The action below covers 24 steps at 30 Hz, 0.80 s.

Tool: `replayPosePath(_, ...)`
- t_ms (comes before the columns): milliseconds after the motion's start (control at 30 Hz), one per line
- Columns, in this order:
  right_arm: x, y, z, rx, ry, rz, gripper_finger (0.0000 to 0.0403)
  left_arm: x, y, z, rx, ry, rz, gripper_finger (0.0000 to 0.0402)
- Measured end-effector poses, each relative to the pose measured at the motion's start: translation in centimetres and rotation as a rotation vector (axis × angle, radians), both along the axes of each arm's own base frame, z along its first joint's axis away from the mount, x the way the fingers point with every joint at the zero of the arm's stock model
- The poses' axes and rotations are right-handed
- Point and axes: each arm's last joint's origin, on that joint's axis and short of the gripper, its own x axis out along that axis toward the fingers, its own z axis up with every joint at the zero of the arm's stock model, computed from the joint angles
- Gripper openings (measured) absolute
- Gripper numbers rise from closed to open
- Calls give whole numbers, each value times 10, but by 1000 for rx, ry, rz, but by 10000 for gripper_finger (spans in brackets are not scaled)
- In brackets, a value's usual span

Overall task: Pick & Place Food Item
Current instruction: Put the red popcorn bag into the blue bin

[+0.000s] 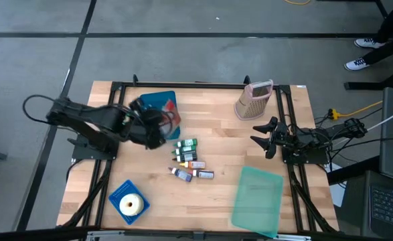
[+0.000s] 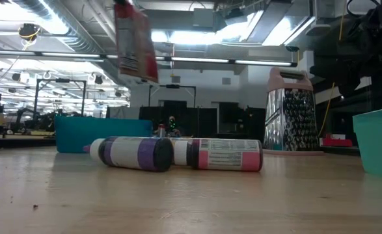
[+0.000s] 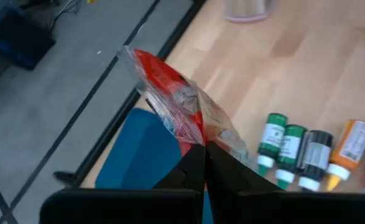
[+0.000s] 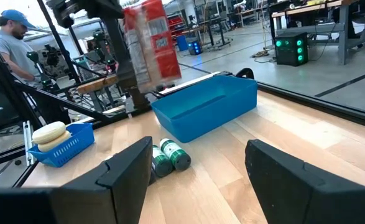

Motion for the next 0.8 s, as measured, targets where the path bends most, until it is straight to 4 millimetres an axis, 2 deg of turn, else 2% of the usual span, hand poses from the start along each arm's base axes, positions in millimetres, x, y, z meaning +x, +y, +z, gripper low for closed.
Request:
replayPosePath(167,0,0,0,0,0,0,254,-27,16,-3,-35,-23,42,1)
replayPosePath(300,0,0,0,0,0,-2,254,-39,26,-25,-82,17,62,1)
replayPosePath(500,0,0,0,0,0,-3,254,-43,41,-76,-153,57,66,1)
replayPosePath(600,0,0,0,0,0,-3,254,-45,50,-95,-150,52,70,1)
replayPosePath(667,0,0,0,0,0,-3,254,-45,56,-104,-166,61,69,1)
replayPosePath(800,0,0,0,0,0,-3,254,-46,70,-109,-181,62,80,1)
